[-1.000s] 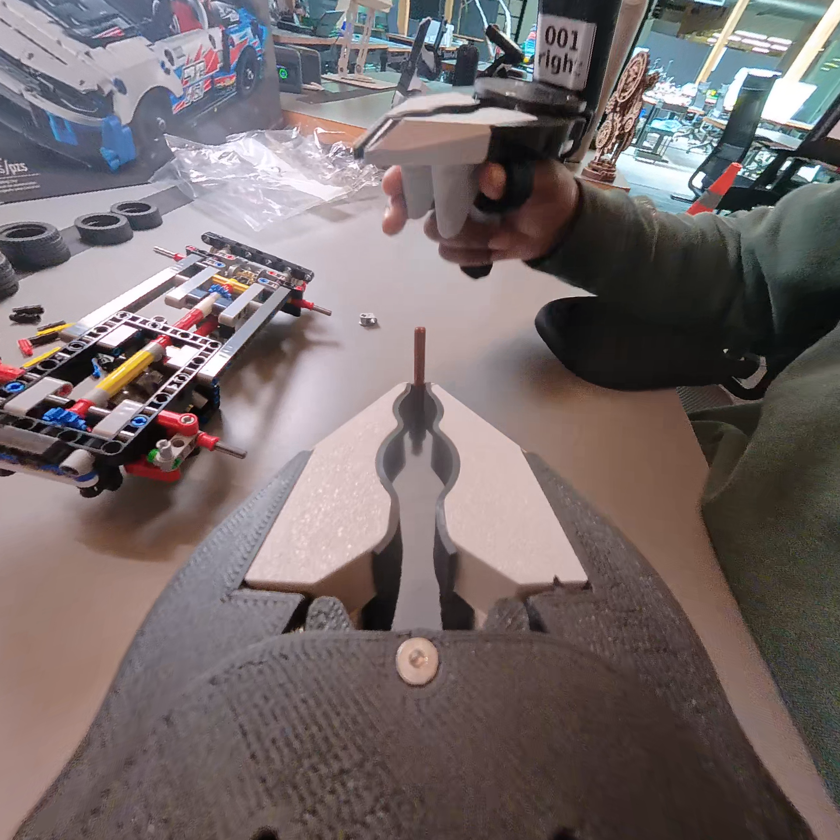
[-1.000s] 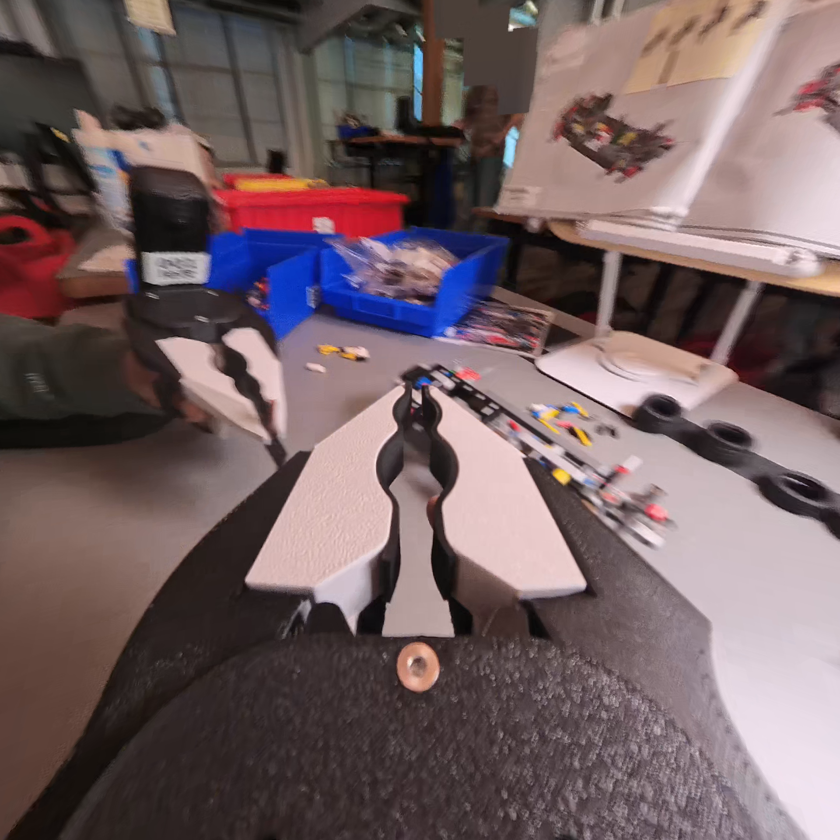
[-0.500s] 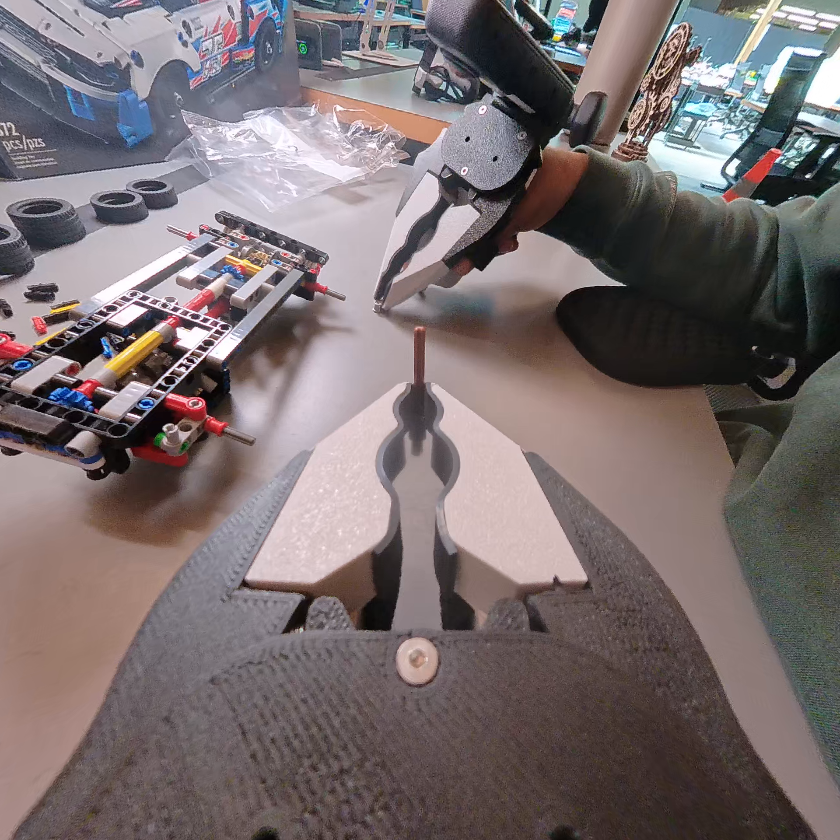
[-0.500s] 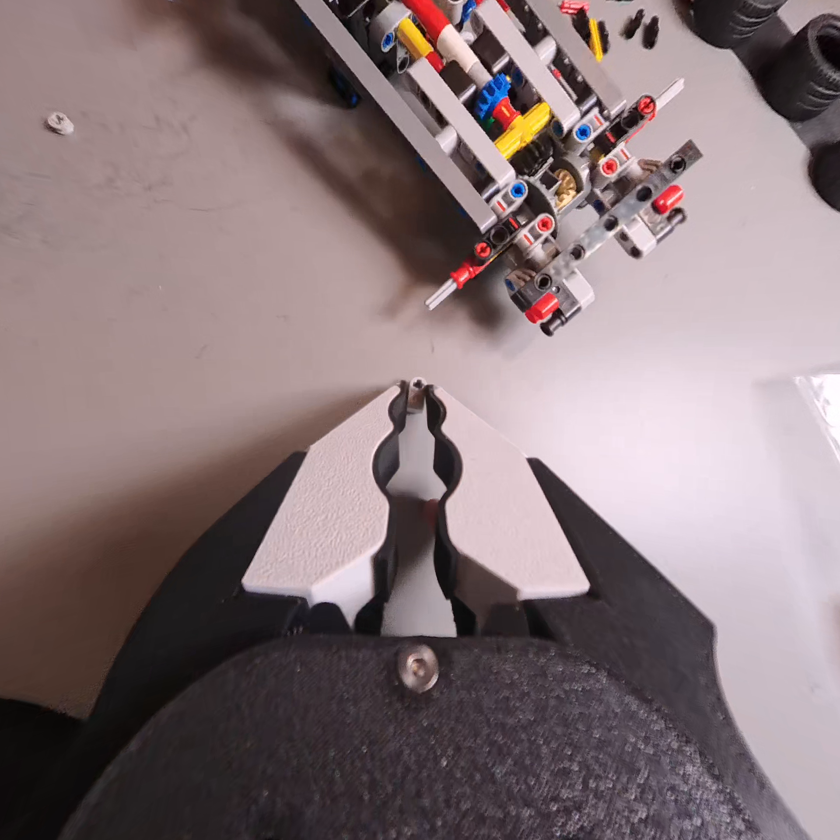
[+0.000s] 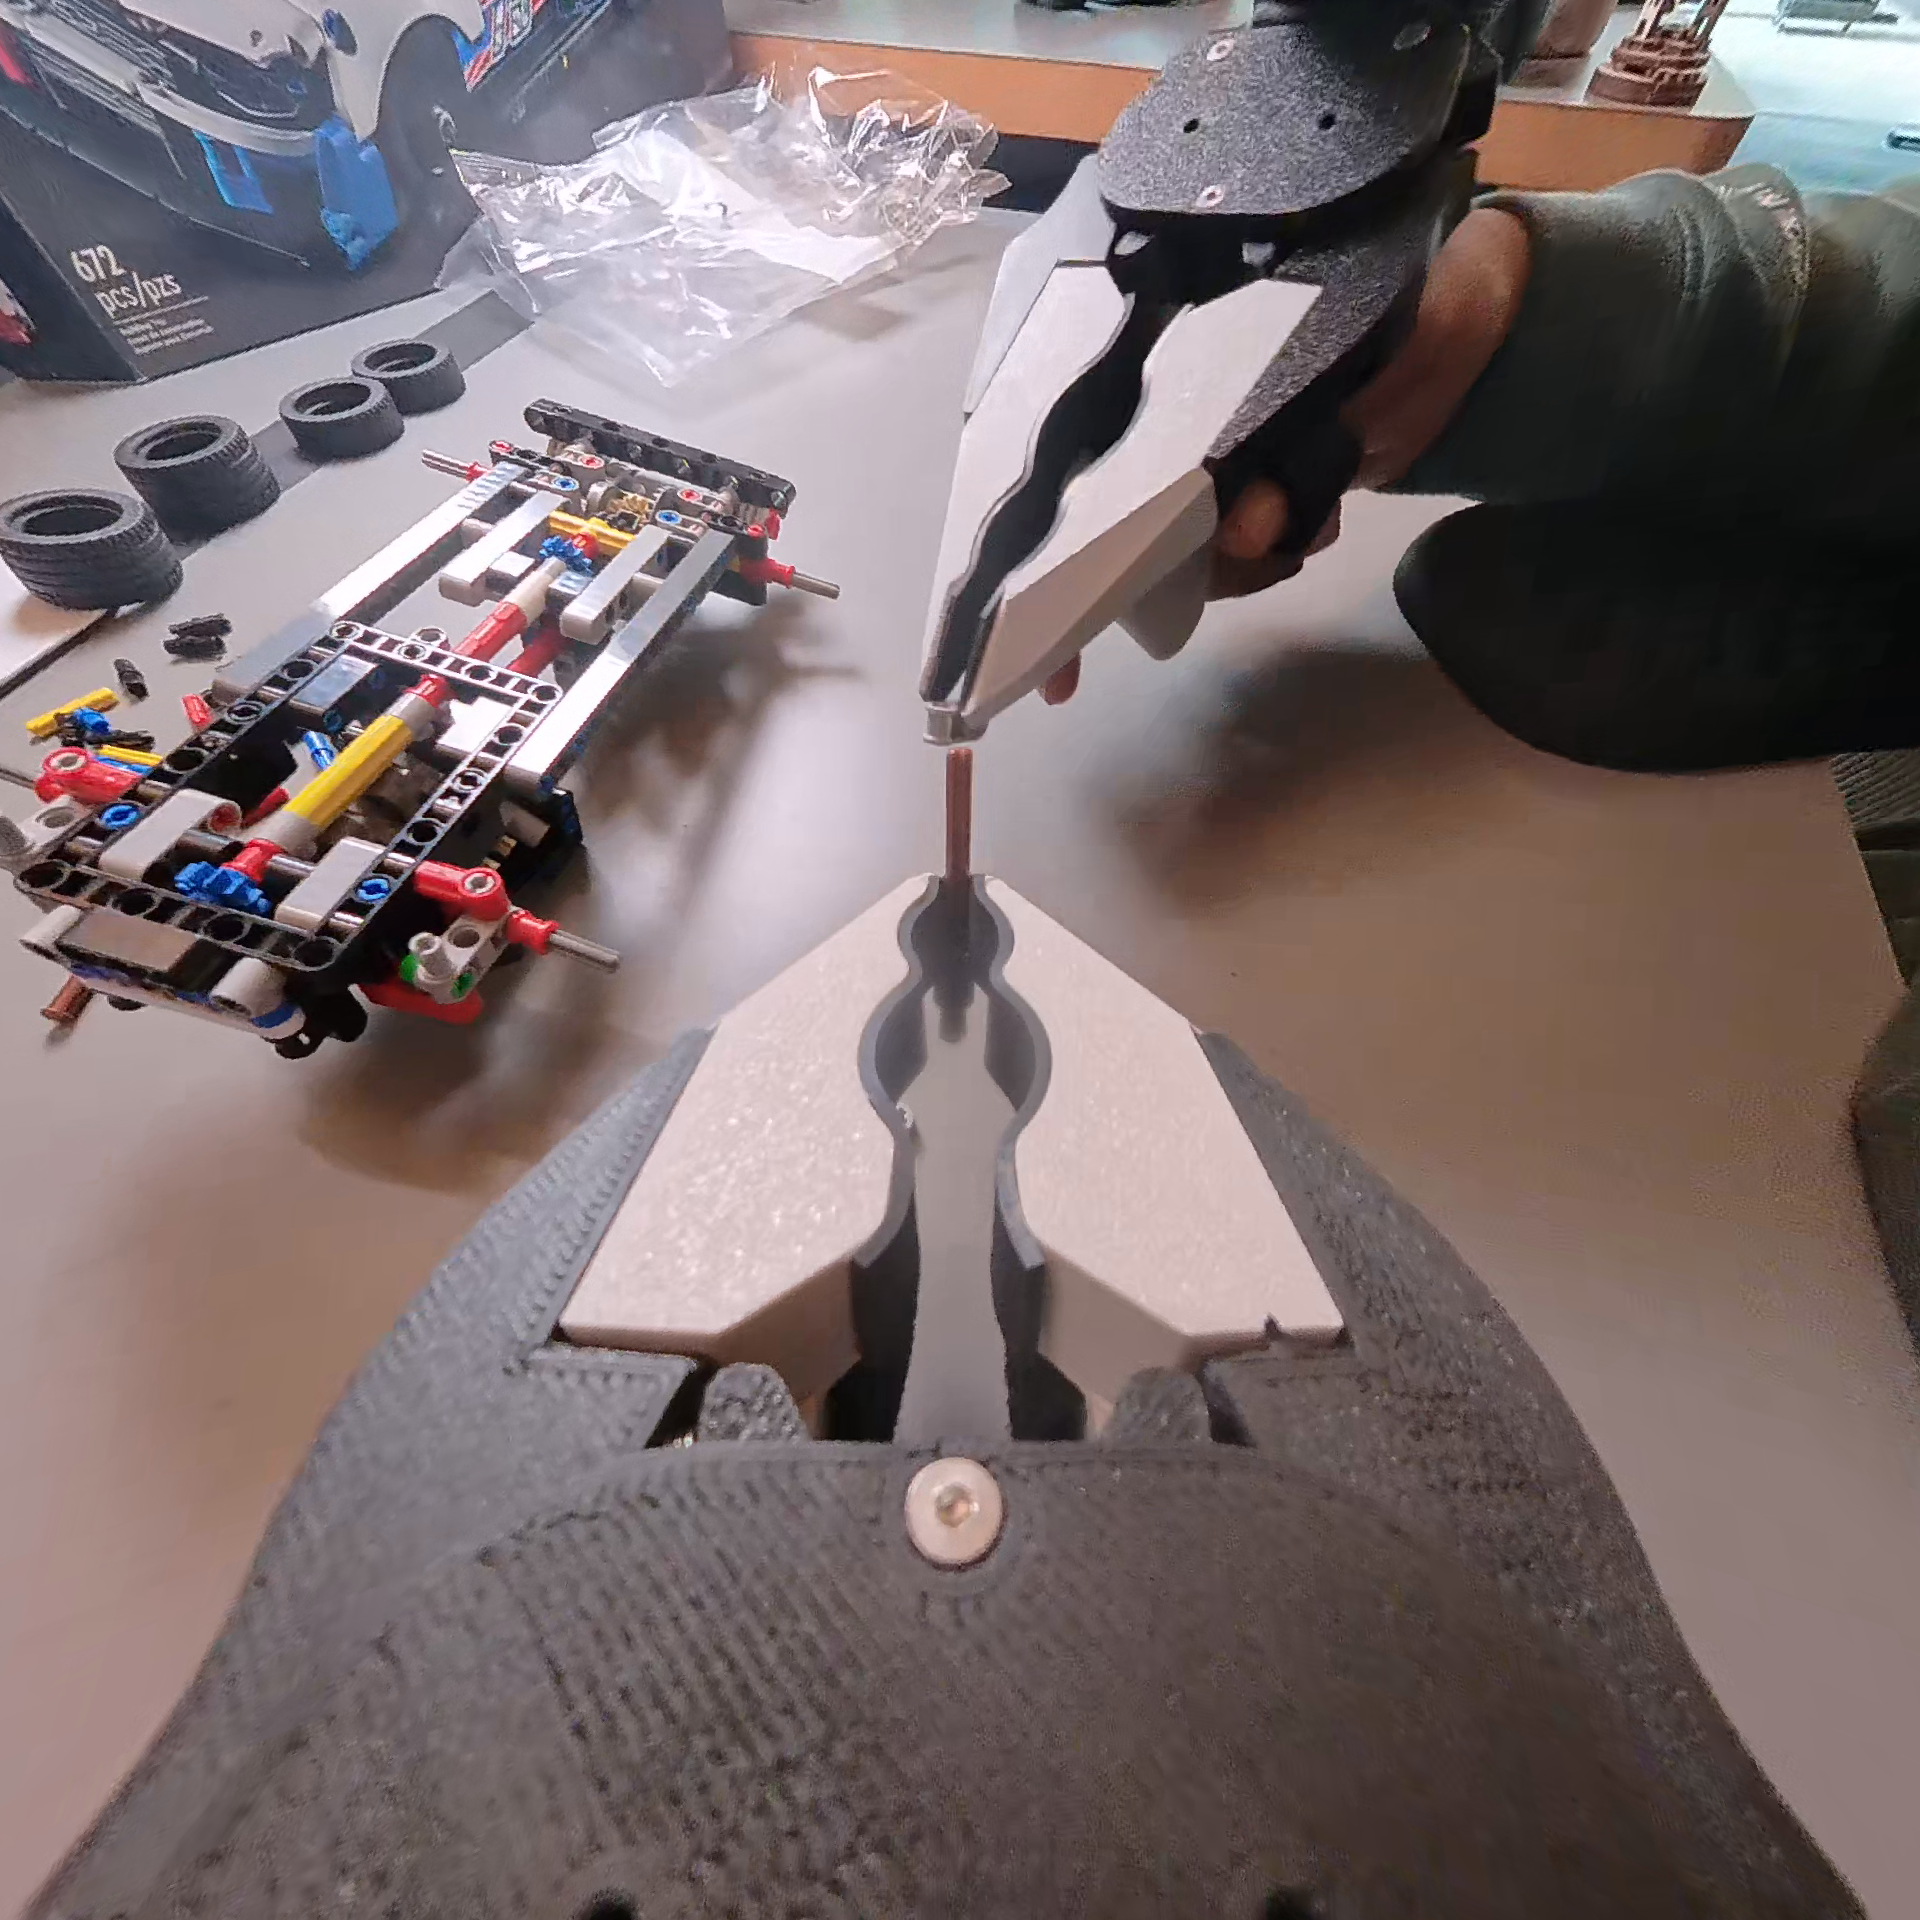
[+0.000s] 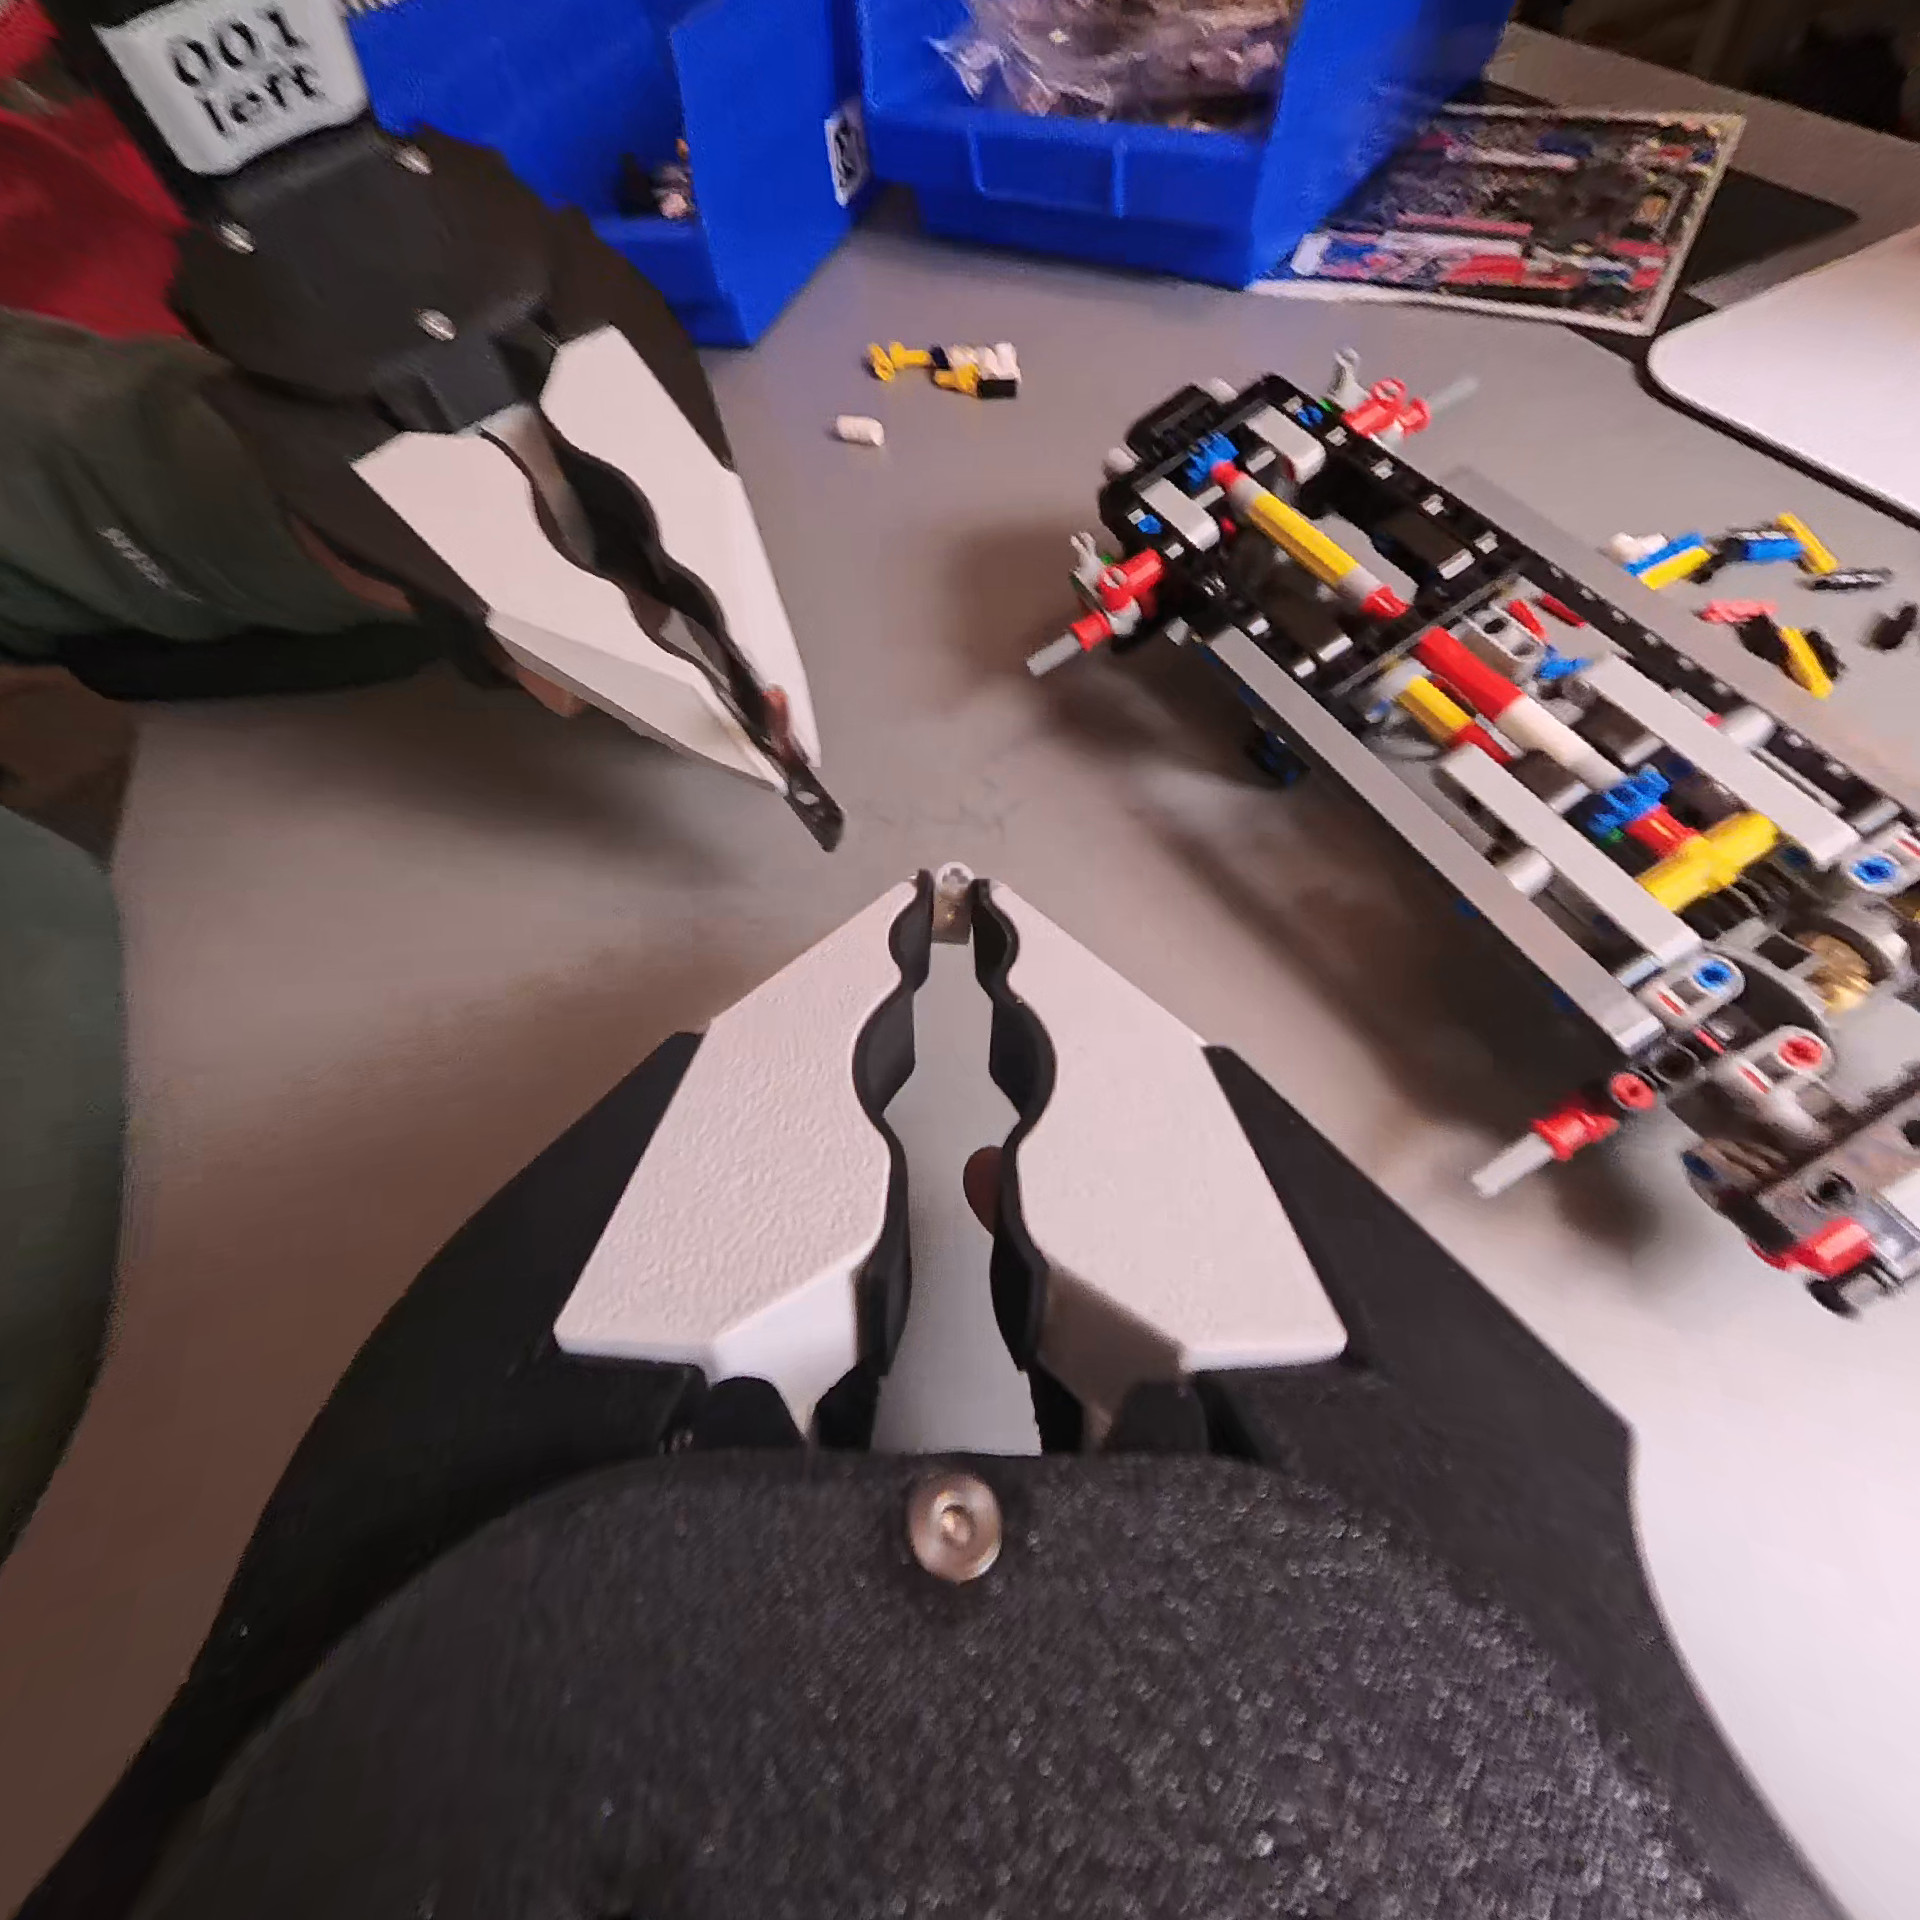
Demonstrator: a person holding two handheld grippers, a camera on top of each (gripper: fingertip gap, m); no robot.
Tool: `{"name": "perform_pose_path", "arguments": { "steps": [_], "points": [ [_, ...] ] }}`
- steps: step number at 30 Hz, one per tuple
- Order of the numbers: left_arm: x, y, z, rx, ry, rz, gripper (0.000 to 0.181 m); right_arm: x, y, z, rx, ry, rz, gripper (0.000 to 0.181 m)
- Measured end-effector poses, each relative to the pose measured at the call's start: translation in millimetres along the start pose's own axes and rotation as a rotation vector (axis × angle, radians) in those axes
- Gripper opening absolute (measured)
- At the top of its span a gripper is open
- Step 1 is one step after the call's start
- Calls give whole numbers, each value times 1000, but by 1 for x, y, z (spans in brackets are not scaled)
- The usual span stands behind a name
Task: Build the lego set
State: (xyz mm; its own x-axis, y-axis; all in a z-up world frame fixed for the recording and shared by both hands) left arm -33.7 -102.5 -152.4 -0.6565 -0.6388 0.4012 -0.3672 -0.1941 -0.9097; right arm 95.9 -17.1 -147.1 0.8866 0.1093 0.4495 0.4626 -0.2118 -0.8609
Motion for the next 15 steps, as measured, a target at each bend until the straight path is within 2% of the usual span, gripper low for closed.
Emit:
{"name": "perform_pose_path", "arguments": {
  "steps": [3,9,15],
  "points": [
    [2,-1,-2,26,-1,13,3,-2,-13,-16,-25,-47,65,4],
    [3,-2,-2,21,-20,16,2,3,-35,-30,-199,-85,143,4],
    [3,-3,-2,16,-28,18,2,3,-31,-25,-222,-67,167,4]
  ]
}}
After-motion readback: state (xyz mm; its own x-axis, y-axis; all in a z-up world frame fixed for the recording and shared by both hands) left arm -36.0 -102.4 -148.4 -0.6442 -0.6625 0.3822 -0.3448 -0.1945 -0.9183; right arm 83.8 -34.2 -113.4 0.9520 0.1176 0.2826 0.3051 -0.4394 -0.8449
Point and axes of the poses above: each gripper's, where its closed fingertips meet, x back along the fingers, y out of its underside, z = x × y across the jaws, the point moved 7 cm from there along x, back along the fingers, and after that the axes turned 7 degrees about -x, right-handed, at the moved point
